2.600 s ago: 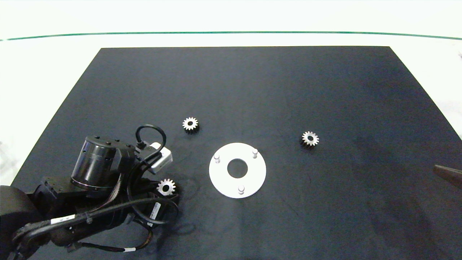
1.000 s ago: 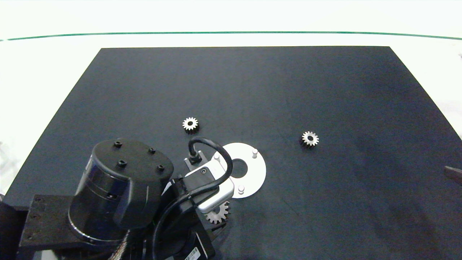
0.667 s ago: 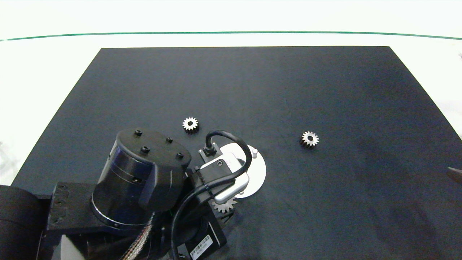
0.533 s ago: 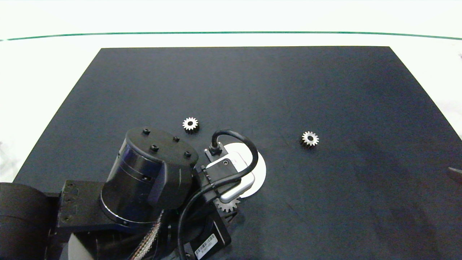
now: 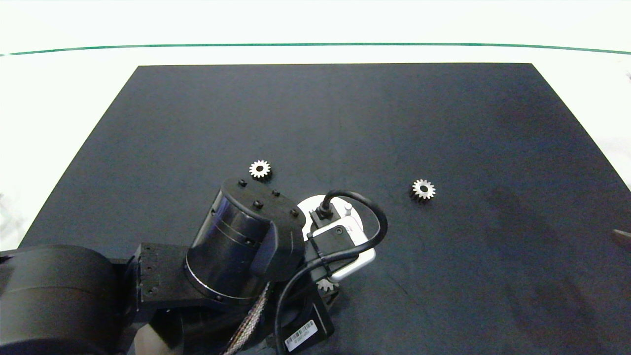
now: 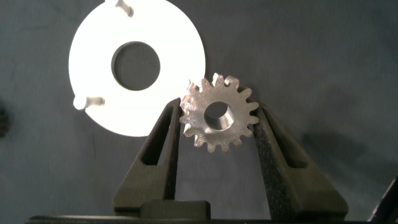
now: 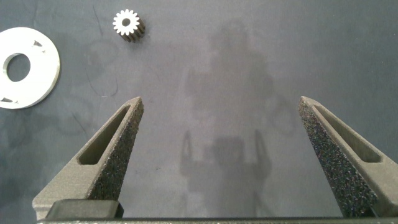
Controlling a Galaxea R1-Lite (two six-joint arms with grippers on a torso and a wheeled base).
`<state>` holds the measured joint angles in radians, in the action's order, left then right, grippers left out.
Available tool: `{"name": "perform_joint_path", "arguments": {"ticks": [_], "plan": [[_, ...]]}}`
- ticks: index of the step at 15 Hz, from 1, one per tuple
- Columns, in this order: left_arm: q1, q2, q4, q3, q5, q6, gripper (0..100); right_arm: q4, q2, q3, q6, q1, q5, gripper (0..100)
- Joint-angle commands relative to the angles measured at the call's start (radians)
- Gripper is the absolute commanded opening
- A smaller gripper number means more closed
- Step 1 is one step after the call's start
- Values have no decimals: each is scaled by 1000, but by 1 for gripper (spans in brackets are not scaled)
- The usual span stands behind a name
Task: Install three planetary gears onto the carrier pins
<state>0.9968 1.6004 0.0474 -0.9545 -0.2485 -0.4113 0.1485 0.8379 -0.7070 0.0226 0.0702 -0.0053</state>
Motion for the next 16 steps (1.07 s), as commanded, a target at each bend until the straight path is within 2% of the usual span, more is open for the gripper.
{"name": "perform_joint_path", "arguments": {"ticks": [1, 3, 7, 9, 13, 16], "plan": [[3, 39, 0, -30, -3, -3, 22, 2, -8, 0, 0, 0, -1, 100], [0, 70, -1, -63, -32, -3, 22, 3, -16, 0, 2, -1, -1, 100], [-7, 116, -1, -87, -38, -12, 22, 3, -25, 0, 2, 0, 1, 100], [-7, 122, -3, -92, -55, -15, 22, 3, -25, 1, 2, 0, 1, 100], [-20, 147, -40, -148, -60, -20, 22, 3, -25, 0, 4, 2, 4, 100], [-38, 150, -40, -161, -60, -43, 22, 3, -25, 3, 4, 2, 10, 100]]}}
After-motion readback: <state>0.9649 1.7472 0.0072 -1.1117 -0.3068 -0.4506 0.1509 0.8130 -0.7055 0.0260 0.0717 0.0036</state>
